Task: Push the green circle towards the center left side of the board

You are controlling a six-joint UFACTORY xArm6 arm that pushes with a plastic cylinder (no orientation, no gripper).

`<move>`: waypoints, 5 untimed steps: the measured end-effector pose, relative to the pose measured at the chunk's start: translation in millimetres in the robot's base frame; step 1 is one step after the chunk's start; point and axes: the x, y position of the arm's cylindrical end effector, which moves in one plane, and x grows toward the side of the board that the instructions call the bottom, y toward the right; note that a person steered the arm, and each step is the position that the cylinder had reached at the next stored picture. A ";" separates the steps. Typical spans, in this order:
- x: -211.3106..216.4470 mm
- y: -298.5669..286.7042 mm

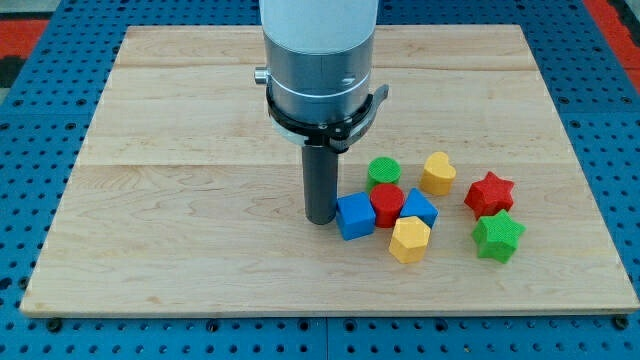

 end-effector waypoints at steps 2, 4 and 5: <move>0.0 0.2; 100.9 27.0; 81.9 82.8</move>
